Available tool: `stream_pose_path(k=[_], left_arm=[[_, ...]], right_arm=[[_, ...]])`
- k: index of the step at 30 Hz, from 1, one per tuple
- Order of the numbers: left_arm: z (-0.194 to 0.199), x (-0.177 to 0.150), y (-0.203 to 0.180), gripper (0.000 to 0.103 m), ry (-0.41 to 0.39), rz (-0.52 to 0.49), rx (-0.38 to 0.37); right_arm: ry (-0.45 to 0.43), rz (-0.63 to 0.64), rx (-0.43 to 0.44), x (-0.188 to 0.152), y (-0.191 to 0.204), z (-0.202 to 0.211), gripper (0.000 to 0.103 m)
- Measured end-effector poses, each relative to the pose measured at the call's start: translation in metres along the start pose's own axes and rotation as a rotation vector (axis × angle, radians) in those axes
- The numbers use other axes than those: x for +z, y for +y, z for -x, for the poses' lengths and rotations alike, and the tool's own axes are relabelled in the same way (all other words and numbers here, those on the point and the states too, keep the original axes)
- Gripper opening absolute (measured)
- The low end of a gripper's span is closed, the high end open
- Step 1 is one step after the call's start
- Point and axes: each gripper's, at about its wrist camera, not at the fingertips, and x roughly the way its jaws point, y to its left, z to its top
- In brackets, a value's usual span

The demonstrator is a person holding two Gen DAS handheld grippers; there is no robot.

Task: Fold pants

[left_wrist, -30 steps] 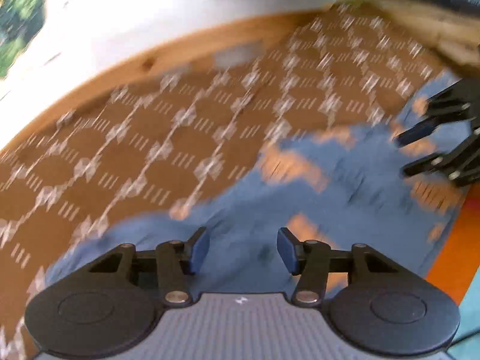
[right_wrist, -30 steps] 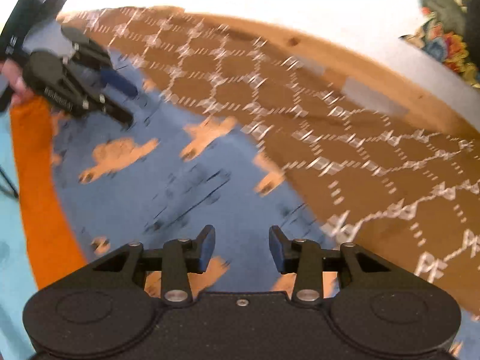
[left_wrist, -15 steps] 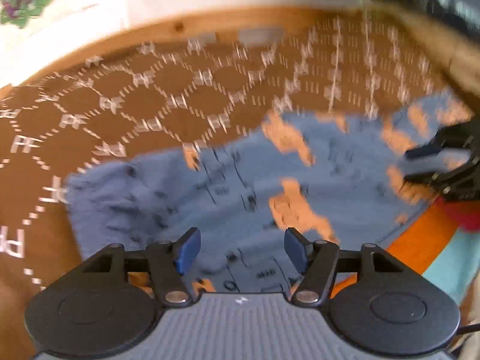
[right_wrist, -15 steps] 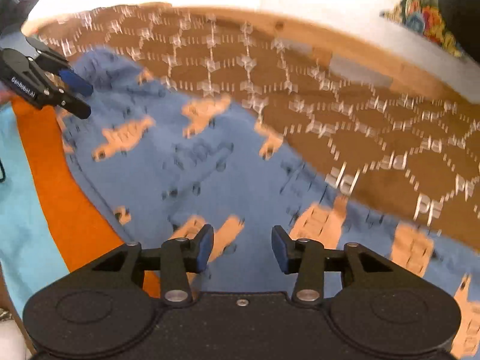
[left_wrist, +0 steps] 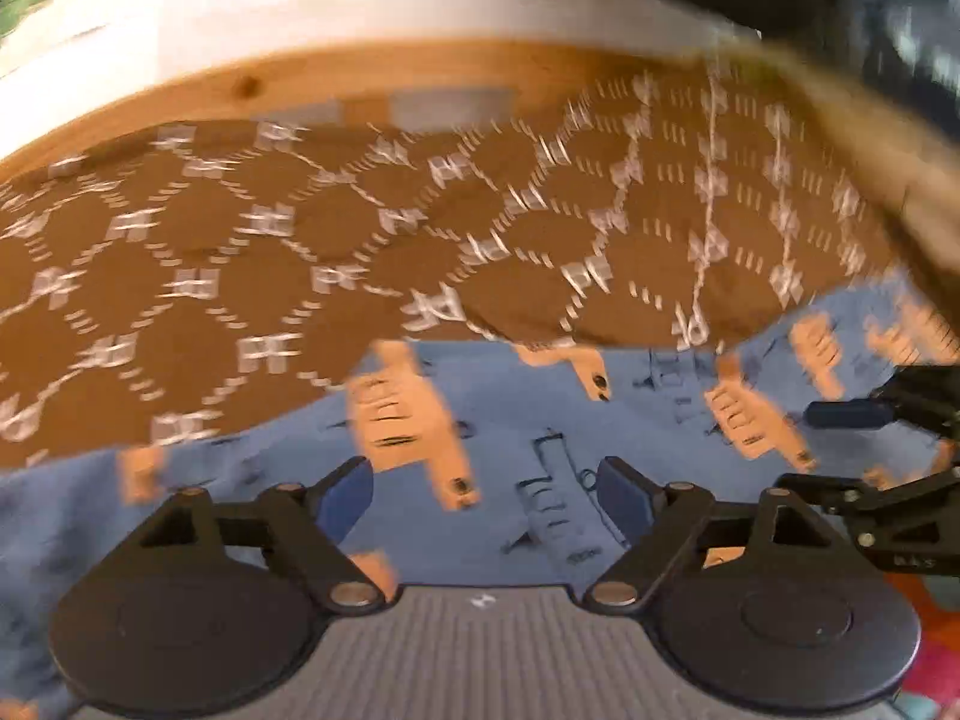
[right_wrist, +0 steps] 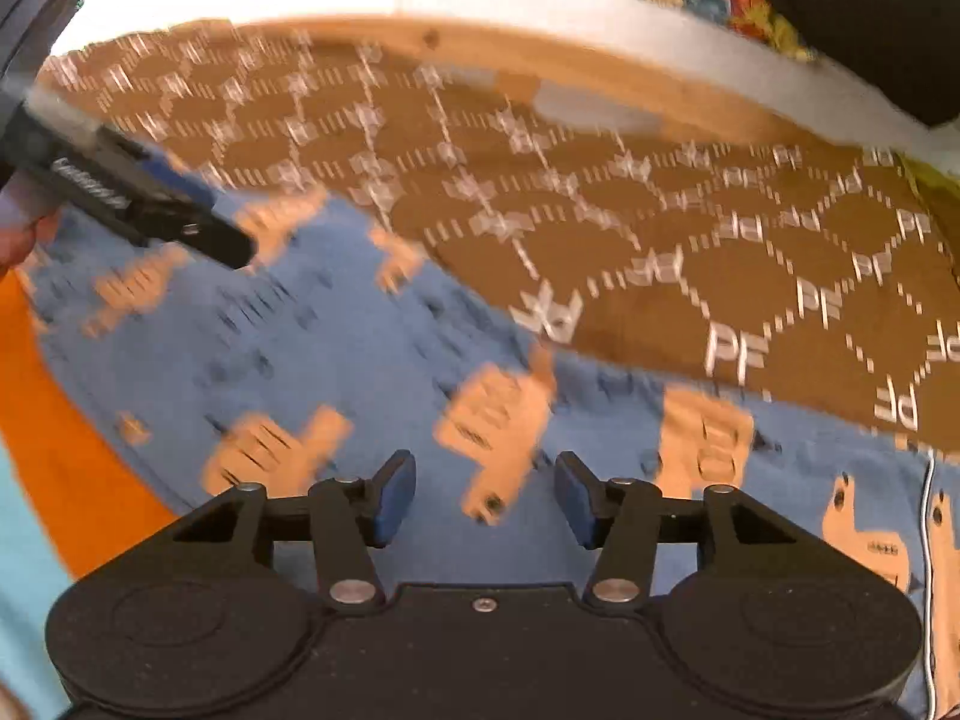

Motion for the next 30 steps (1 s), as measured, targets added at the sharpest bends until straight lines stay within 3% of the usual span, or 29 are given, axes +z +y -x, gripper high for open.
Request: stream_pose_path(k=[2, 5, 8, 10, 11, 13, 14, 17, 20, 22, 24, 27, 30], left_arm=[[-0.019, -0.006, -0.010, 0.081, 0.101, -0.059, 0.036], [-0.009, -0.034, -0.009, 0.088, 0.080, -0.125, 0.052], [0.011, -0.048, 0.009, 0.090, 0.106, -0.058, 0.062], [0.018, -0.050, 0.017, 0.091, 0.152, -0.080, 0.111], [0.025, -0.052, 0.021, 0.091, 0.163, -0.085, 0.119], [0.037, -0.043, 0.023, 0.090, 0.178, -0.060, 0.125], [0.042, -0.034, 0.021, 0.090, 0.160, -0.043, 0.116], [0.041, 0.004, 0.002, 0.090, 0.083, -0.038, 0.026], [0.024, 0.055, -0.044, 0.091, 0.045, -0.113, -0.098], [0.012, 0.088, -0.085, 0.091, 0.054, -0.207, -0.182], [0.001, 0.116, -0.135, 0.091, 0.091, -0.370, -0.267], [-0.014, 0.140, -0.204, 0.091, 0.088, -0.585, -0.345], [-0.039, 0.151, -0.248, 0.085, 0.058, -0.645, -0.413]], right_arm=[[-0.011, 0.011, -0.005, -0.010, -0.014, 0.007, 0.054], [-0.020, 0.039, -0.086, -0.024, -0.049, 0.025, 0.066], [-0.010, -0.038, -0.160, -0.038, -0.099, 0.037, 0.069], [-0.015, -0.086, -0.196, -0.044, -0.124, 0.051, 0.046], [-0.015, -0.108, -0.221, -0.044, -0.128, 0.060, 0.048], [-0.048, -0.146, -0.240, -0.042, -0.125, 0.084, 0.075], [-0.070, -0.172, -0.237, -0.042, -0.121, 0.096, 0.080], [-0.079, -0.284, -0.271, -0.049, -0.118, 0.119, 0.083], [-0.056, -0.376, -0.228, -0.062, -0.131, 0.119, 0.078], [-0.041, -0.433, -0.188, -0.072, -0.143, 0.119, 0.069], [-0.031, -0.481, -0.166, -0.078, -0.152, 0.120, 0.063], [0.000, -0.549, -0.121, -0.084, -0.159, 0.120, 0.061], [0.043, -0.527, -0.098, -0.085, -0.153, 0.115, 0.062]])
